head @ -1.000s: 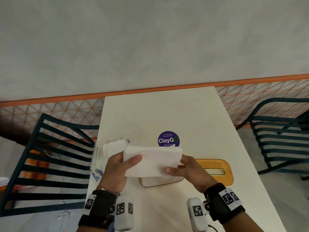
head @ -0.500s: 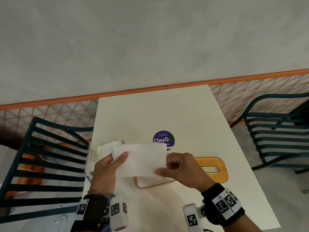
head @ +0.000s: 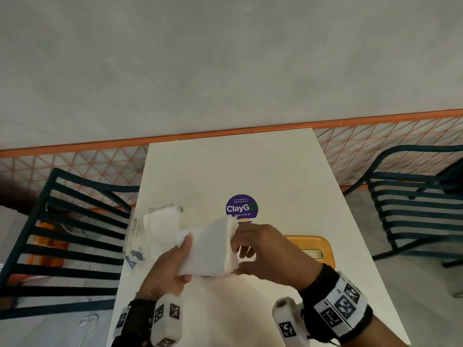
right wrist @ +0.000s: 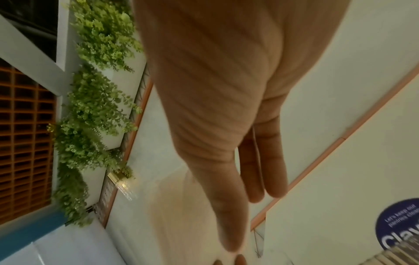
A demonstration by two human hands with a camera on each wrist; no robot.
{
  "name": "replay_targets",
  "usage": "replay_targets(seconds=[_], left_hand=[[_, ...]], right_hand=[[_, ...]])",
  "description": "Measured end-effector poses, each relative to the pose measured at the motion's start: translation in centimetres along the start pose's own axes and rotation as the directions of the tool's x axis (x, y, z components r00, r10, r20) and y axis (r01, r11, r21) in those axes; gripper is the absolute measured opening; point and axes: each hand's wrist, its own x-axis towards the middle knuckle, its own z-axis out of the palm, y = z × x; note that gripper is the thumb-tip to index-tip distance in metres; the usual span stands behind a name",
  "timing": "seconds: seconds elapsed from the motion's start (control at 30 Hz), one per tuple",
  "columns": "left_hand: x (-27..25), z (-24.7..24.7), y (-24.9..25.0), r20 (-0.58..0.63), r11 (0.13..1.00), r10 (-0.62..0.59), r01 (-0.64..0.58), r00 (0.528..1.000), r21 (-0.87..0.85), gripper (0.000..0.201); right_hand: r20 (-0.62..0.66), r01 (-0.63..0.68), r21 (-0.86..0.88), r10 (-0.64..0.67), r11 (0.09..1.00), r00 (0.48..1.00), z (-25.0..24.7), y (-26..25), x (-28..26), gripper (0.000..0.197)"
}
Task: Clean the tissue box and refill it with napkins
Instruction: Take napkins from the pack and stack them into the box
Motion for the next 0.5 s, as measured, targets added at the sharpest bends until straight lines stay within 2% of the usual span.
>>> replay_targets(seconds=[0.13, 0.3, 0.4, 0.5], left_hand=[[-0.4, 0.5, -1.1, -0.032, 0.999, 0.041, -0.041, 0.999, 0.014, 0.079], [-1.5, 2.6, -2.4, -0.037, 0.987, 0.163, -0.163, 0.986, -0.005, 0.081], [-2.4, 3.7, -3.1, -0.035, 0.984, 0.173, -0.175, 0.984, -0.045, 0.06], [-3.1, 4.3, -3.7, -0.051, 0.986, 0.151, -0.154, 0.987, -0.063, 0.058]], right_hand=[[-0.065, 0.01, 0.004, -0.01, 1.0, 0.998, -0.4, 0.0, -0.7, 0.015], [-0.017, 0.059, -0.085, -0.06, 0.995, 0.998, -1.2, 0.3, -2.0, 0.02], [-0.029, 0.116, -0.145, -0.121, 0.983, 0.992, -1.6, 0.3, -2.7, 0.017], [-0.095, 0.157, -0.178, -0.175, 0.972, 0.98, -2.1, -0.1, -3.6, 0.015]])
